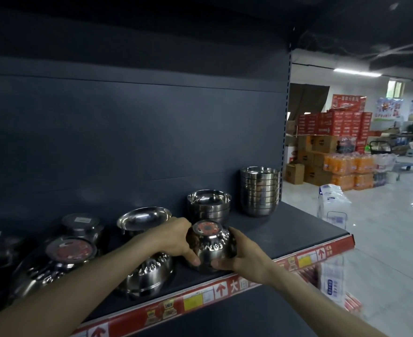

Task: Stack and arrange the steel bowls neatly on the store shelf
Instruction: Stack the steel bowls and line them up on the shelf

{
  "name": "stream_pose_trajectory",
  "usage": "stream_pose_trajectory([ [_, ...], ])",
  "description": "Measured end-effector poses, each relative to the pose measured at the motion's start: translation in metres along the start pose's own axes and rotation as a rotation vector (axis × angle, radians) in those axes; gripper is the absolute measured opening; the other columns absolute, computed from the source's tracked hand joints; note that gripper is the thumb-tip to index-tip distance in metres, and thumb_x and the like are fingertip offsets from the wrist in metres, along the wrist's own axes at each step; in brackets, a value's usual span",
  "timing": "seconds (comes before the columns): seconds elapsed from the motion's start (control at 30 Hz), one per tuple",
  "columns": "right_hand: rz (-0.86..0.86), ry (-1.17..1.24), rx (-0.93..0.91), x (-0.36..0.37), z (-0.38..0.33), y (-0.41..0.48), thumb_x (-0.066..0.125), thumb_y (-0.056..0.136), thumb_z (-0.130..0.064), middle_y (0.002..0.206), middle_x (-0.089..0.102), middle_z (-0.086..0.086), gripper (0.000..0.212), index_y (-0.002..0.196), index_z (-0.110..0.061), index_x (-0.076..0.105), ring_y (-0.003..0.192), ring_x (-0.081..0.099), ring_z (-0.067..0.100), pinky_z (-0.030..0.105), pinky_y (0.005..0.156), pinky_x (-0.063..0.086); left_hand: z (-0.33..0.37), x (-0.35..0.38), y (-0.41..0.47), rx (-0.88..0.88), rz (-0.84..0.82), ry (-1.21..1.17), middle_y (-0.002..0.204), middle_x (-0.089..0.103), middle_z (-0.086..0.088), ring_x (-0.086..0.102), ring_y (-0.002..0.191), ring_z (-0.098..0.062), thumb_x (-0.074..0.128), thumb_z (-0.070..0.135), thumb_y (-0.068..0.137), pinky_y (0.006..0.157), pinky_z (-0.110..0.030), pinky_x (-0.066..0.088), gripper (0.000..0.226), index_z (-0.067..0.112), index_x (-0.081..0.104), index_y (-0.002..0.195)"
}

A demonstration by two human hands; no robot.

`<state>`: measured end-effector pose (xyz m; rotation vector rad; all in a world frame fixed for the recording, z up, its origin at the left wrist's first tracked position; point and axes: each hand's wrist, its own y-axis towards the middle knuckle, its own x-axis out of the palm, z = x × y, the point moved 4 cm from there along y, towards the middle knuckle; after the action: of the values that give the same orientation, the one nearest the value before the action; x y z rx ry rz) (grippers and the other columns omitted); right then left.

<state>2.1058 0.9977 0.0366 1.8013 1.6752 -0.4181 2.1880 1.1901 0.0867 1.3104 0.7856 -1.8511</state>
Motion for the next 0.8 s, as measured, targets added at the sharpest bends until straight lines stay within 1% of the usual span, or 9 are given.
stream_pose_trajectory([
  [0.17,0.055,0.027,-0.032,-0.018,-0.008,0.0,0.095,0.078,-0.019,0.116,0.068,-0.024,0.066,0.114,-0.048,0.047,0.109,0.067,-0.001,0.007,0.088,0.049,0.009,-0.016,-0.003,0.075,0.094,-0.067,0.105,0.077,0.014,0.07,0.1,-0.009,0.101,0.053,0.055,0.091,-0.034,0.06,0.07,0.029,0.073,0.114],
  [0.27,0.098,0.077,-0.044,-0.038,-0.014,0.001,0.096,0.076,-0.014,0.117,0.075,-0.015,0.067,0.124,-0.038,0.057,0.106,0.071,-0.001,0.019,0.096,0.057,0.018,-0.029,-0.008,0.155,0.208,-0.159,0.105,0.077,0.021,0.069,0.103,-0.001,0.101,0.058,0.049,0.094,-0.027,0.057,0.077,0.034,0.074,0.118],
  [0.37,0.121,0.117,-0.066,-0.061,-0.026,0.0,0.096,0.074,-0.006,0.114,0.079,-0.01,0.072,0.136,-0.019,0.062,0.1,0.073,-0.006,0.007,0.083,0.052,0.03,-0.037,-0.012,0.256,0.289,-0.332,0.109,0.078,0.027,0.071,0.109,0.001,0.098,0.062,0.044,0.105,-0.033,0.055,0.085,0.049,0.07,0.123],
  [0.43,0.15,0.128,-0.092,-0.079,-0.033,-0.002,0.096,0.074,-0.003,0.105,0.081,-0.014,0.069,0.131,-0.023,0.063,0.094,0.074,-0.007,0.007,0.08,0.05,0.036,-0.04,-0.012,0.298,0.333,-0.453,0.115,0.077,0.026,0.071,0.114,0.001,0.098,0.061,0.045,0.111,-0.039,0.053,0.082,0.055,0.068,0.122],
  [0.5,0.175,0.129,-0.121,-0.097,-0.039,-0.006,0.095,0.076,-0.004,0.097,0.081,-0.022,0.061,0.119,-0.033,0.064,0.091,0.073,-0.007,0.008,0.079,0.05,0.043,-0.042,-0.011,0.335,0.351,-0.587,0.123,0.076,0.023,0.07,0.119,0.0,0.1,0.058,0.048,0.115,-0.039,0.051,0.089,0.048,0.066,0.13],
  [0.57,0.193,0.116,-0.146,-0.111,-0.043,-0.011,0.095,0.078,-0.009,0.093,0.079,-0.02,0.054,0.114,-0.037,0.065,0.088,0.072,-0.004,0.01,0.08,0.05,0.051,-0.043,-0.01,0.367,0.355,-0.696,0.128,0.075,0.019,0.069,0.123,-0.003,0.103,0.049,0.054,0.115,-0.036,0.05,0.096,0.036,0.064,0.141],
  [0.7,0.243,0.2,-0.177,-0.133,-0.051,-0.023,0.095,0.08,-0.019,0.091,0.07,0.003,0.043,0.116,-0.017,0.072,0.086,0.066,0.018,0.025,0.082,0.054,0.078,-0.047,-0.013,0.431,0.386,-0.844,0.106,0.081,0.021,0.074,0.104,0.002,0.093,0.008,0.077,0.09,-0.014,0.054,0.052,0.04,0.07,0.111],
  [0.77,0.273,0.212,-0.195,-0.141,-0.057,-0.031,0.092,0.078,-0.032,0.106,0.079,0.009,0.054,0.126,-0.018,0.072,0.098,0.073,0.03,0.038,0.093,0.059,0.089,-0.048,-0.014,0.446,0.391,-0.914,0.105,0.082,0.017,0.075,0.102,0.001,0.091,0.007,0.079,0.087,-0.013,0.055,0.045,0.036,0.072,0.109],
  [0.8,0.286,0.206,-0.203,-0.146,-0.06,-0.035,0.092,0.079,-0.035,0.111,0.08,0.007,0.052,0.126,-0.022,0.073,0.106,0.074,0.028,0.04,0.097,0.058,0.094,-0.047,-0.013,0.452,0.386,-0.947,0.108,0.082,0.013,0.076,0.105,-0.003,0.091,0.009,0.08,0.091,-0.016,0.056,0.042,0.034,0.074,0.109],
])
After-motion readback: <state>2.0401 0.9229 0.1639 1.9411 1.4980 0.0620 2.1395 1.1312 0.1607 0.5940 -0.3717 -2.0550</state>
